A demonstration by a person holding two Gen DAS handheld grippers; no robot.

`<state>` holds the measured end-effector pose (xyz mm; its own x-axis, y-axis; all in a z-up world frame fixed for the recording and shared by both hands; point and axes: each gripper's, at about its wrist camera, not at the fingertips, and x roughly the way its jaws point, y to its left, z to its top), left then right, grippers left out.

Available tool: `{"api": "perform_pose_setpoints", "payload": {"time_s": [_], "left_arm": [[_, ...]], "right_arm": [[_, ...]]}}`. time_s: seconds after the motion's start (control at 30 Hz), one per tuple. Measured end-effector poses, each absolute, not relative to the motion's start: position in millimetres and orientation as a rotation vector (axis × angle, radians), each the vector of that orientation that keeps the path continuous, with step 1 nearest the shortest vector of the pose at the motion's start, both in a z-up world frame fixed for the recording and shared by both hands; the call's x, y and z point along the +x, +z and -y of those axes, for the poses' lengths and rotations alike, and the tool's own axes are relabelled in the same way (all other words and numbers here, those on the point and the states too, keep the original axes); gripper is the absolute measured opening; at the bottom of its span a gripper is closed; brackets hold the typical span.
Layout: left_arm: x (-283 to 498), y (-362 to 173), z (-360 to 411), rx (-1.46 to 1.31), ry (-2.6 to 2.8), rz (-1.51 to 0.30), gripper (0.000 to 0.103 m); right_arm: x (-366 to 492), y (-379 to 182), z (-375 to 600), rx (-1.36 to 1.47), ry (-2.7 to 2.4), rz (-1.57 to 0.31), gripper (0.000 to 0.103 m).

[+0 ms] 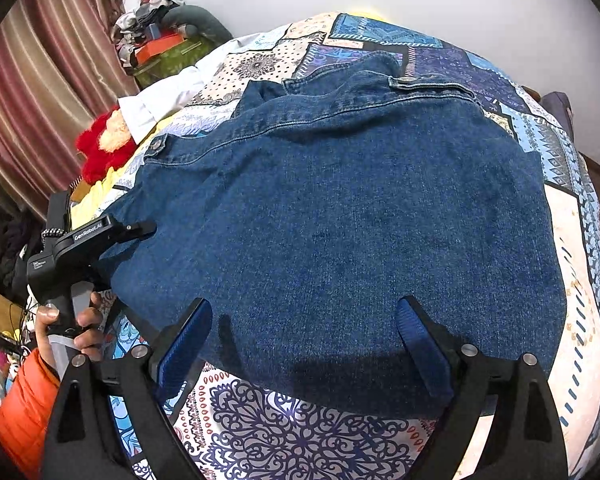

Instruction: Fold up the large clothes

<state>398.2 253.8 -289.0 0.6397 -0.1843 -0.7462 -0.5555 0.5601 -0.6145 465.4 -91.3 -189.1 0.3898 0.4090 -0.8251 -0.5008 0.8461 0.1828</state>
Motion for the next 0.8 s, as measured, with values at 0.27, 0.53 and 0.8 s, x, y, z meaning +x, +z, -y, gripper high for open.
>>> {"api": "perform_pose_setpoints", "payload": {"time_s": [0.27,0.53,0.8], "left_arm": [[374.2,-251.8,-265.0,-1.024,0.284,-0.800,0.026],[335.3,-150.8,-239.4,-0.618,0.328,-0.622,0.021],[287.9,-120.2,-257.8,-0.465,0.429,-0.558,0.021]], "right_arm": [[462.9,-183.4,93.3,-0.071,0.546,-1.053,0.093],[449.9,-151.5,77.1,-0.072,0.580,-1.027,0.092],[444.5,-162.2,-10.2,-0.168,0.707,-1.037,0.092]]}}
